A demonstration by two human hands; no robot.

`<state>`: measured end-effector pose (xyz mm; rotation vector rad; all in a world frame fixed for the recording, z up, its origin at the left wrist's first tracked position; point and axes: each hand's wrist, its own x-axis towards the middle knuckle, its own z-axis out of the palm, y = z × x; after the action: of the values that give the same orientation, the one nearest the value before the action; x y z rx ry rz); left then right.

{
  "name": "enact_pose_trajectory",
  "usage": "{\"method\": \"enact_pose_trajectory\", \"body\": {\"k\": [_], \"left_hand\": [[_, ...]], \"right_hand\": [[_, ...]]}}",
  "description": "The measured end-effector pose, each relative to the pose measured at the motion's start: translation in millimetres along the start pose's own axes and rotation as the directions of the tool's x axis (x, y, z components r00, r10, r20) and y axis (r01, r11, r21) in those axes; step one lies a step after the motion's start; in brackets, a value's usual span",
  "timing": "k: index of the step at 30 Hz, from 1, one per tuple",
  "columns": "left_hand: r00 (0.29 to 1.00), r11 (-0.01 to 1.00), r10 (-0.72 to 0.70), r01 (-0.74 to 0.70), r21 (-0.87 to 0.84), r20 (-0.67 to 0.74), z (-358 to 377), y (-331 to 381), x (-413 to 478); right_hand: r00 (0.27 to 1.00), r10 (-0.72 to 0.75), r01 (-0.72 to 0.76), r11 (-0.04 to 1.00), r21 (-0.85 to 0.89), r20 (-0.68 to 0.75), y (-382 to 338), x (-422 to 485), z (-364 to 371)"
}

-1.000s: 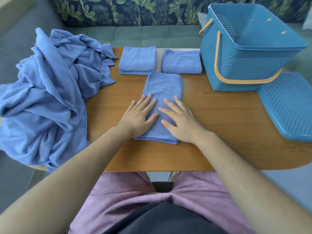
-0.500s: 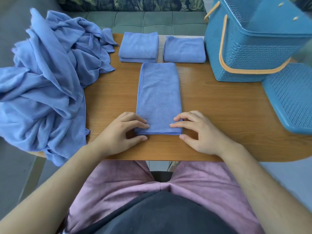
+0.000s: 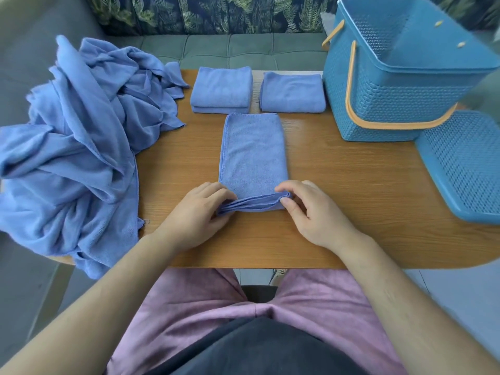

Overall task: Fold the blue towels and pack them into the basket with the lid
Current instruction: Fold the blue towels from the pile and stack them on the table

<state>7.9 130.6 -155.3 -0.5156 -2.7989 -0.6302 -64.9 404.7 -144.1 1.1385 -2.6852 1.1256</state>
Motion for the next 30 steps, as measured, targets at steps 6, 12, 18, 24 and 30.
{"method": "enact_pose_trajectory", "body": {"k": [6, 12, 18, 24, 30], "left_hand": [[0.990, 0.984, -0.139, 0.136, -0.112, -0.018, -12, 10, 1], [0.984, 0.949, -0.179, 0.172, -0.266, -0.005, -34, 29, -6], [0.986, 0.938, -0.166, 0.152, -0.313, -0.019, -55, 22, 22], [0.945, 0.893, -0.326, 0.308, -0.328, 0.000, -53, -7, 72], [0.920, 0.895, -0.389, 0.390, -0.215, 0.052, -25, -45, 113]], "right_hand": [[0.986, -0.154, 0.161, 0.980, -0.117, 0.067, 2, -3, -5], [0.998, -0.056, 0.056, 0.998, 0.037, -0.010, -19, -21, -21], [0.998, 0.030, -0.020, 0.984, 0.176, -0.058, -28, 11, -37], [0.990, 0.120, -0.110, 0.988, 0.112, -0.081, -8, 74, -29], [0.960, 0.273, -0.275, 0.961, -0.024, -0.056, 16, 120, -7]]}}
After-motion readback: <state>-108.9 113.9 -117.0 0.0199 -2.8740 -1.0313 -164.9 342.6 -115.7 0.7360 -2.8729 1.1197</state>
